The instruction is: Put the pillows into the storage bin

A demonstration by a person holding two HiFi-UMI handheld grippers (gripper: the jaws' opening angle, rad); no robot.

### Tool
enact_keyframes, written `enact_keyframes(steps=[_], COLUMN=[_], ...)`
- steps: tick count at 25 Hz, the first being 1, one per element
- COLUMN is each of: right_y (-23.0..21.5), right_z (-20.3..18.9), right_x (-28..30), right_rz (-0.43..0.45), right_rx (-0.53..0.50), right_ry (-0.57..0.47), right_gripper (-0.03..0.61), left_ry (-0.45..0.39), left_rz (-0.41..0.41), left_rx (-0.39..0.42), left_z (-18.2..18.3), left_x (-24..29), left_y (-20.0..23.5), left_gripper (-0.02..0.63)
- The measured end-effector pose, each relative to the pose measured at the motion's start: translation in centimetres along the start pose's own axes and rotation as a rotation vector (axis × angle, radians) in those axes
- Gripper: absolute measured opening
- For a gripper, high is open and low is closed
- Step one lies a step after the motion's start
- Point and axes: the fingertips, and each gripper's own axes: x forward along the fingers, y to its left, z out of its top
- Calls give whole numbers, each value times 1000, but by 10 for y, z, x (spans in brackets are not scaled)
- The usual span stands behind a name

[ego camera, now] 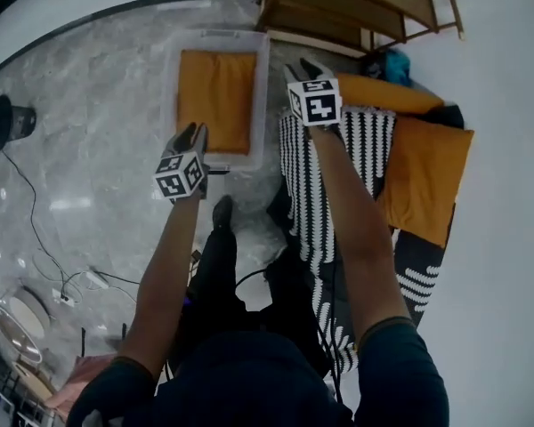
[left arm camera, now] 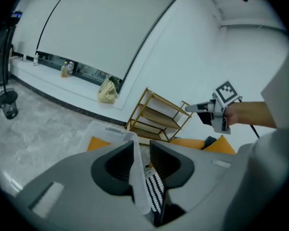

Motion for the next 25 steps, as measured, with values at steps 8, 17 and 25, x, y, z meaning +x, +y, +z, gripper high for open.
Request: enact_keyframes(steps=[8, 17, 25], right_y=[-102, -213, -290], right_z=[-56, -147, -253], right_x=[-113, -245, -363], right_rz=[-120, -295, -457], right_rx=[225, 435, 636], right_ry=[-117, -196, -277], right_gripper=[138, 140, 146], left_ry=[-50, -27, -1], left_rz=[-99, -243, -390], left_rx=[211, 414, 611], left_z=[47, 50, 23], left_x=[32, 76, 117], left_y=[-110, -262, -414], left_gripper=[101, 101, 101])
